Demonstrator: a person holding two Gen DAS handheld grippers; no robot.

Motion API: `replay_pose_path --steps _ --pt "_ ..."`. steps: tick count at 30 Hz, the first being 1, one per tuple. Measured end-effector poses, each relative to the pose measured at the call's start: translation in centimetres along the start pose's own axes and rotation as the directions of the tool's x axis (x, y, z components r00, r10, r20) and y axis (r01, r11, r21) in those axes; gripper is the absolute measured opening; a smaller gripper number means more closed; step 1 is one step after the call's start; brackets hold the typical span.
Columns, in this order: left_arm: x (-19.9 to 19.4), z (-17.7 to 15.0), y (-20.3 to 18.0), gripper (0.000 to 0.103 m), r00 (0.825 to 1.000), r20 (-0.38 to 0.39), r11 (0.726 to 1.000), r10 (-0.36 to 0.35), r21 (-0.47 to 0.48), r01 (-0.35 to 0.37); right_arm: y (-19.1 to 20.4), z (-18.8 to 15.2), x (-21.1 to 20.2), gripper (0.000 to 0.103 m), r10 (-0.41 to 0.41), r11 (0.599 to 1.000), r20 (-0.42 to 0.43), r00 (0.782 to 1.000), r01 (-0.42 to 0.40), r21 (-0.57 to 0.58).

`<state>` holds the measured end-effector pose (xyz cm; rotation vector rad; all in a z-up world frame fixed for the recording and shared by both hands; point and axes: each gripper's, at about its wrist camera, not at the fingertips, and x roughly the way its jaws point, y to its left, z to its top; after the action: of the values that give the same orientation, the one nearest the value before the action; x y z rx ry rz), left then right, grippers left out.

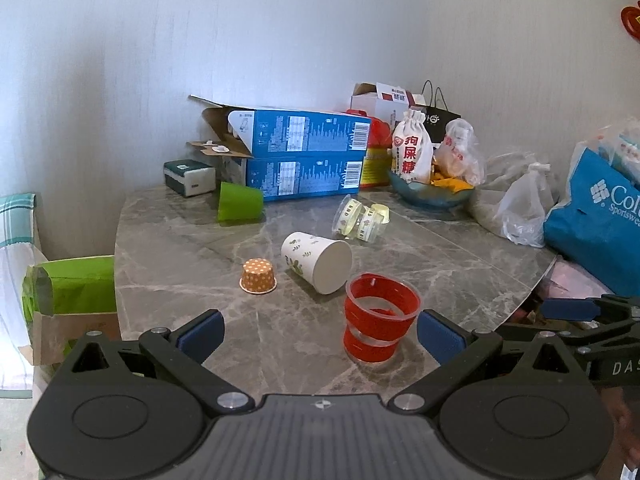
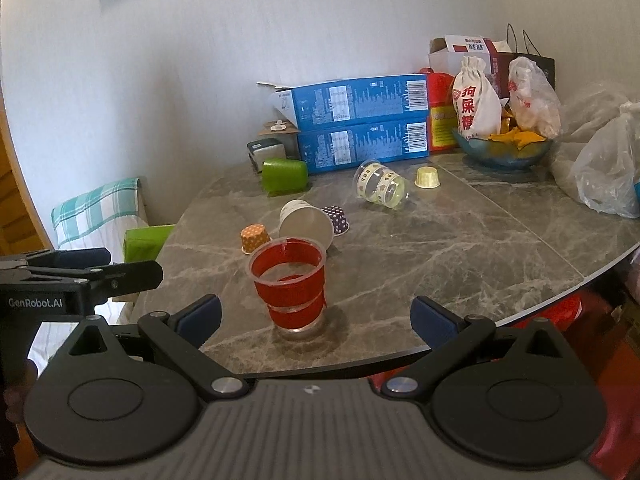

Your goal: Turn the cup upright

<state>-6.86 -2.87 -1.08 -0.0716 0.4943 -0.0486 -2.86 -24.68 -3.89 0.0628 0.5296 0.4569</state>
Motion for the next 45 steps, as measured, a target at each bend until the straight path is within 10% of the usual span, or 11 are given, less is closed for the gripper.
replay_pose_path --steps 45 --pt "-0.44 -0.36 -0.29 0.103 1.000 0.011 1.000 0.013 -0.009 -0.013 0.32 0.32 -0.48 0.102 0.023 0.999 0.053 0.998 -0.022 -0.027"
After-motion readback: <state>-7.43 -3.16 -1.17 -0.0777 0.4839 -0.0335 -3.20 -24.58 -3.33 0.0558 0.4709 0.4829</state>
